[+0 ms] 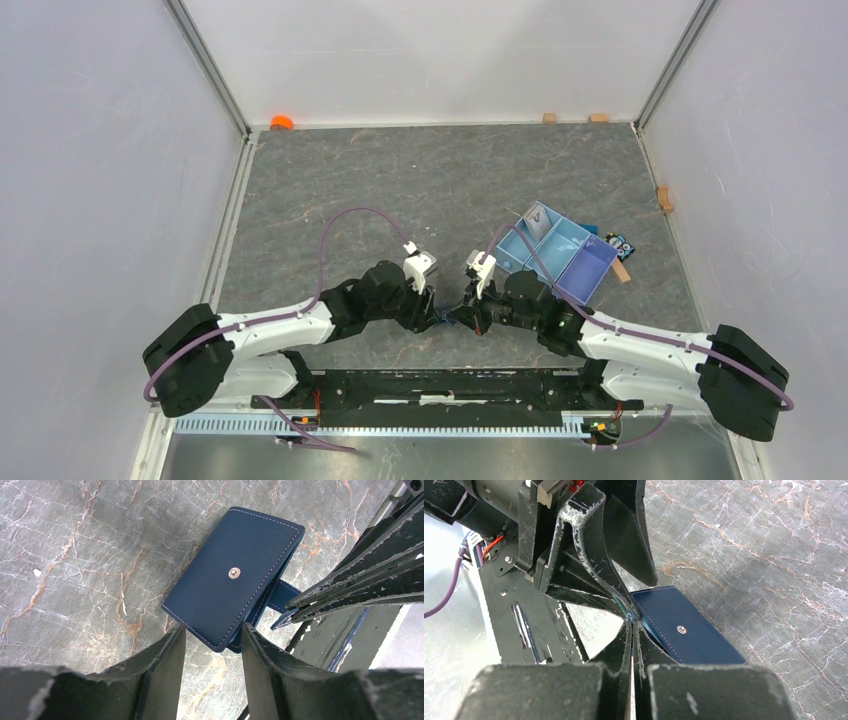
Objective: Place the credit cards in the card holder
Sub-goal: Open the card holder at the center of the board.
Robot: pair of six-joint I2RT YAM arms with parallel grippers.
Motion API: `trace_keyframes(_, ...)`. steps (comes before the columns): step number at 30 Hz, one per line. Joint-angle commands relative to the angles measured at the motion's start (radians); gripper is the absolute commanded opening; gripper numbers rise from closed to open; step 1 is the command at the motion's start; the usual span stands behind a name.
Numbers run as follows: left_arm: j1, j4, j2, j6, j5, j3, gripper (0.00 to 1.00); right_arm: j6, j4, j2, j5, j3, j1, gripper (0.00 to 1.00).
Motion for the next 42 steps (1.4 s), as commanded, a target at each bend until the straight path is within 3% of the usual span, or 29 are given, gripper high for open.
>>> trace_keyframes(1, -0.005, 0.046, 0.007, 0.065, 0.008, 0.025, 0.48, 0.011, 0.042, -0.025, -0.011, -0.007, 0.004, 0.00)
trace_keyframes(14, -0.006, 0.091, 0.050, 0.113, 0.081, 0.058, 0.30, 0.008, 0.044, -0.018, -0.029, -0.005, 0.004, 0.00)
trace_keyframes(22, -0.006, 0.128, 0.077, 0.085, 0.080, 0.064, 0.02, 0.000, 0.017, -0.021, -0.040, -0.009, 0.004, 0.00)
trace_keyframes(29, -0.006, 0.093, 0.040, -0.077, -0.059, 0.054, 0.02, -0.008, -0.075, -0.048, -0.014, -0.039, 0.004, 0.00)
trace_keyframes(35, 0.001, -0.080, -0.013, -0.231, -0.241, 0.079, 0.02, 0.019, -0.227, -0.103, 0.123, -0.046, 0.004, 0.01)
trace_keyframes(37, 0.014, -0.146, -0.028, -0.271, -0.263, 0.084, 0.02, 0.024, -0.286, -0.123, 0.190, -0.033, 0.004, 0.13)
trace_keyframes(39, 0.043, -0.172, -0.027, -0.298, -0.265, 0.082, 0.02, 0.046, -0.358, -0.139, 0.273, -0.019, 0.004, 0.35)
trace_keyframes(42, 0.120, -0.179, -0.011, -0.331, -0.230, 0.061, 0.02, 0.100, -0.422, -0.147, 0.374, 0.002, 0.004, 0.46)
